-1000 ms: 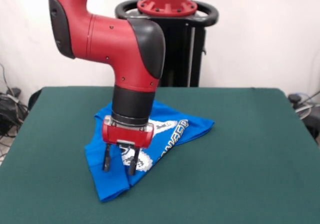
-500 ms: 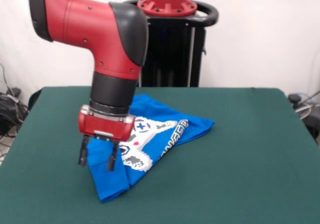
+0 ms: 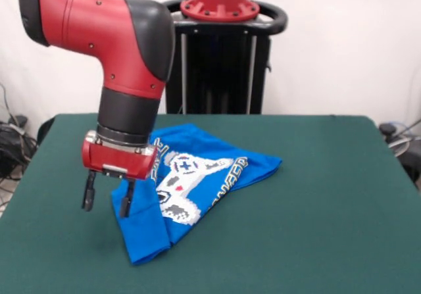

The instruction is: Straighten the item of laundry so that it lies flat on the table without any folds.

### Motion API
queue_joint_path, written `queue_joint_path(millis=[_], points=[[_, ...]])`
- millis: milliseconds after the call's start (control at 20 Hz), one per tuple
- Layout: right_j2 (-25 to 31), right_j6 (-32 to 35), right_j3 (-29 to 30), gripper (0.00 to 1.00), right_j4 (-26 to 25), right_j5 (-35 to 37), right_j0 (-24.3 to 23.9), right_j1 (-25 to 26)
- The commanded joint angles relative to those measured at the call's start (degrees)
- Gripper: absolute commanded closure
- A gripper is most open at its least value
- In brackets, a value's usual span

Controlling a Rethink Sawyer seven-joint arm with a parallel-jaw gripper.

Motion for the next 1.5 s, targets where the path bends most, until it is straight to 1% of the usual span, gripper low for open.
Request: queue_joint_path(millis=[50, 200, 450, 550, 650, 700, 800, 950, 1050, 1250, 1400, 1500], points=[[1.09, 1.95, 2.59, 0.00, -4.94, -0.23, 1.27, 6.65], [-0.86, 3.66, 2.03, 0.00, -5.60, -2.25, 2.55, 9.00], [1.31, 2.09, 2.00, 0.00, -8.13, -2.56, -0.15, 12.24], [-0.56, 2.56, 1.90, 0.00, -8.86, -3.92, 1.05, 13.29], [-5.53, 4.45, 1.05, 0.00, -8.37, -7.56, 4.92, 14.98], [-8.53, 5.57, 0.75, 0.00, -7.42, -9.24, 7.25, 15.74], [-16.37, 7.75, 0.06, 0.00, -3.65, -13.31, 13.41, 17.84], [-22.25, 8.54, 0.49, 0.00, 1.67, -16.75, 17.58, 20.27], [-25.36, 8.34, 1.41, 0.00, 4.43, -18.03, 19.62, 21.03], [-29.42, 6.79, 2.58, 0.00, 6.84, -17.96, 21.73, 21.64], [-33.80, 6.66, 2.74, 0.00, 10.48, -20.43, 24.32, 25.05], [-35.37, 6.71, 2.45, 0.00, 12.72, -23.18, 24.92, 27.81]])
